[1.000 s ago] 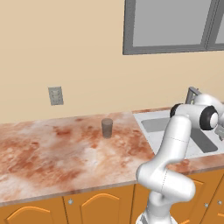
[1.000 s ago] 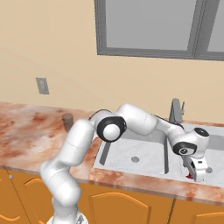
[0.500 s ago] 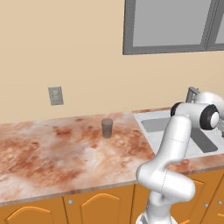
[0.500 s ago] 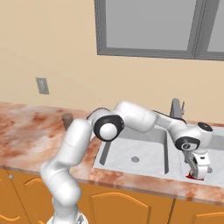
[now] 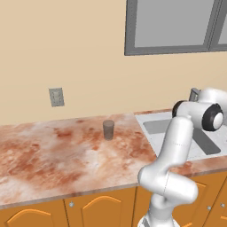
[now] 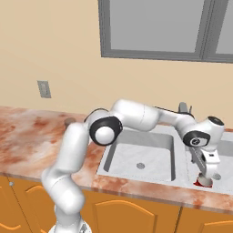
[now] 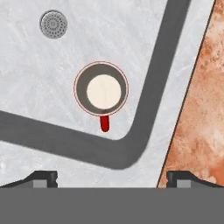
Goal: Move any existing items from the left basin to the right basin for drying. Then move the glass cup from the counter to the left basin of the sink for washing.
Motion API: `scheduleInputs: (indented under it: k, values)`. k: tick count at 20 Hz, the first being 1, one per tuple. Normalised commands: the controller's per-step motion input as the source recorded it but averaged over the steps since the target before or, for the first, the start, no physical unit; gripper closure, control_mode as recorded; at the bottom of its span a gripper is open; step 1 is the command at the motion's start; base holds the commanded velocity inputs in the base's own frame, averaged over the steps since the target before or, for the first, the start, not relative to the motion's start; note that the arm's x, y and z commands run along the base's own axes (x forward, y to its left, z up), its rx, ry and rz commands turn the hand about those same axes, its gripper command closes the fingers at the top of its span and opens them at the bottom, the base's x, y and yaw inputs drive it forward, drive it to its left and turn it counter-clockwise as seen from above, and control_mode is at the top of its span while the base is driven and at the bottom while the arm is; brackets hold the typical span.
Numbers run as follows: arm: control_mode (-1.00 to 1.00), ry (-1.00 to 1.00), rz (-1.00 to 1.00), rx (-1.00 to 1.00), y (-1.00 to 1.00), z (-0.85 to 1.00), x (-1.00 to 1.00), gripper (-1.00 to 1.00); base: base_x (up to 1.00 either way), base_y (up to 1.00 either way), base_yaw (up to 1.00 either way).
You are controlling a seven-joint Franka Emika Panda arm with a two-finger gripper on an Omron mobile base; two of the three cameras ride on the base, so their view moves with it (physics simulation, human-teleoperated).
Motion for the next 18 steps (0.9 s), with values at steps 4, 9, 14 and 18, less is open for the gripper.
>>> scheduleInputs:
  k: [4,9,14,18]
  values:
    - [-1.00,0.03,-0.02,0.00,0.48,0.35,-0.27,-1.00,0.00,0.00,0.00]
    - [-1.00,0.02,-0.02,0.00,0.58,0.28,-0.33,-1.00,0.00,0.00,0.00]
    - [-1.00,0.02,-0.01,0.00,0.67,0.26,-0.31,-1.00,0.00,0.00,0.00]
    - [-1.00,0.01,0.00,0.00,0.72,0.30,-0.21,-1.00,0.00,0.00,0.00]
